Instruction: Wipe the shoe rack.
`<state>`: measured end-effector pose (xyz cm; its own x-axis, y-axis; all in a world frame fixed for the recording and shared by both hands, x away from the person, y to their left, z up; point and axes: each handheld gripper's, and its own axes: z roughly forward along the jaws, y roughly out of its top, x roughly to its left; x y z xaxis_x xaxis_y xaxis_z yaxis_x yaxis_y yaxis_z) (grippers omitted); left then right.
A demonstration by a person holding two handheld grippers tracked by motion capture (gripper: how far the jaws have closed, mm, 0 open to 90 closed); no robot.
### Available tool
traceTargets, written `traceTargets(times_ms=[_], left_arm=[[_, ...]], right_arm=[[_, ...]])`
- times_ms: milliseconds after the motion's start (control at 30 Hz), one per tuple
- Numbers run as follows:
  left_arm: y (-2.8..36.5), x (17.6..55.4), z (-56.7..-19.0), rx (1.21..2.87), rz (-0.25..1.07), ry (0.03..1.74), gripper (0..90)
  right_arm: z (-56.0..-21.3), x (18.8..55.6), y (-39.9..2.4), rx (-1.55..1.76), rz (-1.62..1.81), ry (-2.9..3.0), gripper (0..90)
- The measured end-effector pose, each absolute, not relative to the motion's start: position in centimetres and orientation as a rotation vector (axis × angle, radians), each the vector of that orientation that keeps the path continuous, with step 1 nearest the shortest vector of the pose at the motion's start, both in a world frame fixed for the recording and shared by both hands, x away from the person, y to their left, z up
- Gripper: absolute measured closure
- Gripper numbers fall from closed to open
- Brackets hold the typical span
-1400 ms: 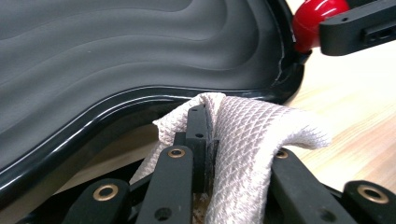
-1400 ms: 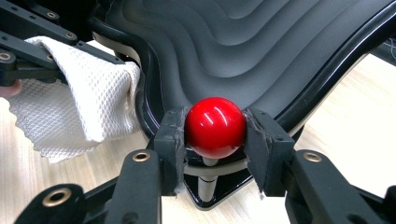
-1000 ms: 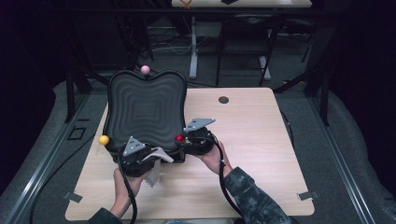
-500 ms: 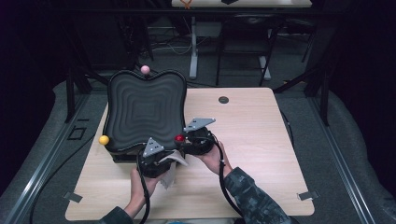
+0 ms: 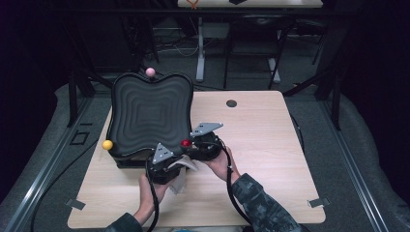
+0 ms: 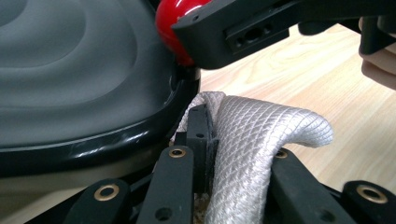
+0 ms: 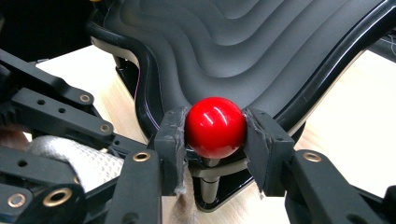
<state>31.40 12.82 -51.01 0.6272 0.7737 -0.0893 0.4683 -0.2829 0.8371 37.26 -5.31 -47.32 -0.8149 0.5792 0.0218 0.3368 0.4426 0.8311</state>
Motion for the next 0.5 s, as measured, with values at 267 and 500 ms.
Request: traceTargets(times_ms=[267, 500], left_arm=[[14.3, 31.1, -50.9, 1.936, 0.405, 1.009, 79.7], [15.1, 30.8, -50.7, 1.946, 0.427, 1.018, 79.6]], right_arm=[[-47.3, 37.2, -5.3, 0.784, 1.306, 2.428, 59.6], [-47.3, 37.2, -5.2, 0.779, 1.299, 2.424, 59.7]])
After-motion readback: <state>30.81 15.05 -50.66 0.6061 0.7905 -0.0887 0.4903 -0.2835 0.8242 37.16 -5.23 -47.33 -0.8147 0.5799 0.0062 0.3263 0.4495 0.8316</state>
